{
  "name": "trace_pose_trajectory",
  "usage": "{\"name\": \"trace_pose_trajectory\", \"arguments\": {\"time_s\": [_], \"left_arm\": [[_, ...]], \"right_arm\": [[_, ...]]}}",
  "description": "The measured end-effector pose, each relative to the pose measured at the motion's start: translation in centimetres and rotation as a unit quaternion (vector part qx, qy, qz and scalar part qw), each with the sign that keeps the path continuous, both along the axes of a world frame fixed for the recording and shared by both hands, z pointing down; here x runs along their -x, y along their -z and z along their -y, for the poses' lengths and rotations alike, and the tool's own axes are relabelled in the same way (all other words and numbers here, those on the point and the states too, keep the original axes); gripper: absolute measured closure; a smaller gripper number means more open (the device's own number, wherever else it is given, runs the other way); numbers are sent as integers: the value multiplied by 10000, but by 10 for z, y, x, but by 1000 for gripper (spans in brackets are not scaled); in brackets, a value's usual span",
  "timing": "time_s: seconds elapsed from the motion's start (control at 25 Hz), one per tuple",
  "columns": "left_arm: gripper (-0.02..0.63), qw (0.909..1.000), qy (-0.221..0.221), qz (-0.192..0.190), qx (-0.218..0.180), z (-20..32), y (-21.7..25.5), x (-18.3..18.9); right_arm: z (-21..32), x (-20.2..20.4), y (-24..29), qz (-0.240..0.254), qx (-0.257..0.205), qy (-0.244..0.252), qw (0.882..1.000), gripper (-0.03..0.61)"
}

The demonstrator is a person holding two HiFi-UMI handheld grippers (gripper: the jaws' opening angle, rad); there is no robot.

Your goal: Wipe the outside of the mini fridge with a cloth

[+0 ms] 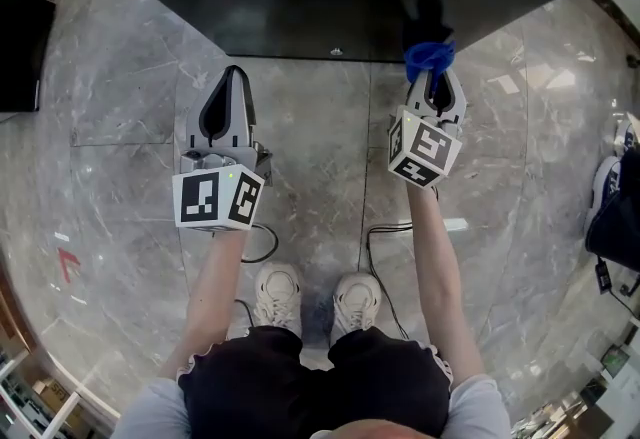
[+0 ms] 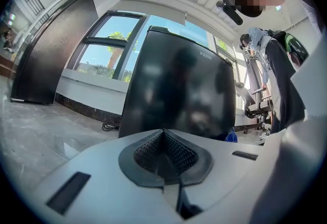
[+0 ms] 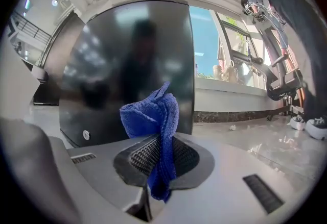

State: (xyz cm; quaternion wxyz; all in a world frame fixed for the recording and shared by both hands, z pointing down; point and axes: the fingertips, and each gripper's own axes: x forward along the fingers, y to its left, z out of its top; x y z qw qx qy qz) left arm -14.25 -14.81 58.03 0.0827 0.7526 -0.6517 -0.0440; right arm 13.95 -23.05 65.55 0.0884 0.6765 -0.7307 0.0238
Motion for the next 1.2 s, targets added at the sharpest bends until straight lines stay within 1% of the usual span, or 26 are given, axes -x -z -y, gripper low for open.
{"name": "trace_pose_trajectory", "arguments": {"time_s": [0.16,0.32,0.48,0.56,0.64,0.8,0.96,1.08,1.2], "left_arm": [[609,10000,-7,29,10,0,0,-2],[609,10000,-7,36,31,1,-2,-2],[609,10000,-36,62,34,1,-2,-6],[609,10000,-40,78,39,1,-2,-6],[609,10000,-19,65,49,2,-3,-5],[609,10000,-42,42,3,2,3,-10],[609,9999,-132,61,-51,0,13,-21],[609,9998,-156,46,-136,-5,25,-26],[609,9995,-214,27,-240,-9,38,-34]], "right_arm": [[5,-27,-4,136,48,-359,9993,518],[8,-43,-8,185,105,-565,9982,518],[15,-78,-13,519,198,-1136,9920,518],[19,-96,-11,564,183,-1362,9889,518],[20,-107,-6,525,146,-1469,9876,518],[11,-115,4,583,107,-1497,9870,518],[-13,-108,17,911,91,-1446,9852,518],[-34,-90,32,1089,44,-1213,9866,518],[-48,-75,61,1236,-133,-943,9877,518]]}}
